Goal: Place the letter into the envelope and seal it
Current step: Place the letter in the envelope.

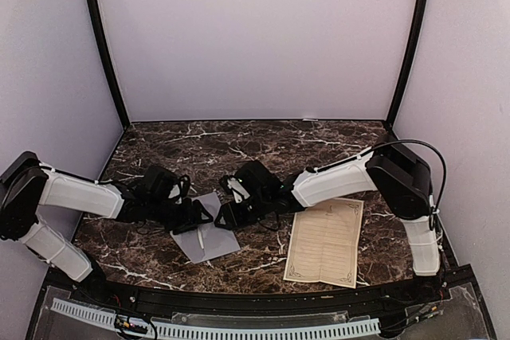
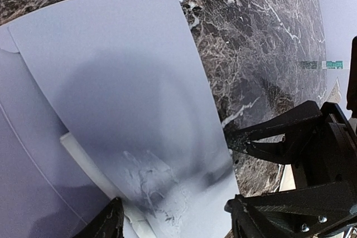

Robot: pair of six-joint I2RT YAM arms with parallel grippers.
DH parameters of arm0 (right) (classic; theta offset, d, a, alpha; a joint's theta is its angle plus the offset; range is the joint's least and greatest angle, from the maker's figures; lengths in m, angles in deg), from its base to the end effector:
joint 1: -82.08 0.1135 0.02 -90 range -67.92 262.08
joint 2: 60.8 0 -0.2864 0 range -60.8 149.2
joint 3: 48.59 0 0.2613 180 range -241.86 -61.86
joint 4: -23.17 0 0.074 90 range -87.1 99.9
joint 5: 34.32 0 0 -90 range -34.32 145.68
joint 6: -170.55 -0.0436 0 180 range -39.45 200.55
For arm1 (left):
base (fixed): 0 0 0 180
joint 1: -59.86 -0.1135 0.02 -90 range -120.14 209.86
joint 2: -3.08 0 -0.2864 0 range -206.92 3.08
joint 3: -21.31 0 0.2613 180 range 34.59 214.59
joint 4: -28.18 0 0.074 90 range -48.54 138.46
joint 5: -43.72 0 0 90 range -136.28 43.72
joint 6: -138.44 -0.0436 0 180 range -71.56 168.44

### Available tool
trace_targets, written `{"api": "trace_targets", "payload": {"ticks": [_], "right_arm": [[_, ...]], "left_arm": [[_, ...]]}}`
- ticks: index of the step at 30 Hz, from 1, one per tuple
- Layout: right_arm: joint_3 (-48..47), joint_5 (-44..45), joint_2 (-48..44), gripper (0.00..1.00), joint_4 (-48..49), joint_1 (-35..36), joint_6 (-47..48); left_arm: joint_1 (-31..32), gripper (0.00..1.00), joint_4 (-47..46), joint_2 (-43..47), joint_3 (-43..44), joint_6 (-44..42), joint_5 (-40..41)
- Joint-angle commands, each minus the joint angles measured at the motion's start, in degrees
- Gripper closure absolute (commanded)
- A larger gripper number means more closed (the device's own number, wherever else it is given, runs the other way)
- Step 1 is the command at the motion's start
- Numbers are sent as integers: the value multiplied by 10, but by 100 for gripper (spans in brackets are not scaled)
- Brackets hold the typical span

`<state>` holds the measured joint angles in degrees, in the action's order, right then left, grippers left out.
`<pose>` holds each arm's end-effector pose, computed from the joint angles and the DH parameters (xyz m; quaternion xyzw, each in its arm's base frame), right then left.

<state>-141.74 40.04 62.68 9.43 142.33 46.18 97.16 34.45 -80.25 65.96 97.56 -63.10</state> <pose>0.2314 0.4285 0.1398 -0.2560 0.8771 0.3691 0.1700 0.2092 -0.1752 0.1529 -0.0384 0.9147 -0.3579 0.1837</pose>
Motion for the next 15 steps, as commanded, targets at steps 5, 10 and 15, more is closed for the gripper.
{"api": "trace_targets", "payload": {"ticks": [5, 10, 15], "right_arm": [[-3, -9, -10, 48, 12, 4, 2], [18, 10, -82, 42, 7, -11, 16], [48, 82, -186, 31, -64, -28, 66]], "left_arm": [[3, 36, 17, 8, 7, -3, 5], [3, 34, 96, 70, 20, -20, 52], [2, 23, 187, 147, 58, -54, 97]]}}
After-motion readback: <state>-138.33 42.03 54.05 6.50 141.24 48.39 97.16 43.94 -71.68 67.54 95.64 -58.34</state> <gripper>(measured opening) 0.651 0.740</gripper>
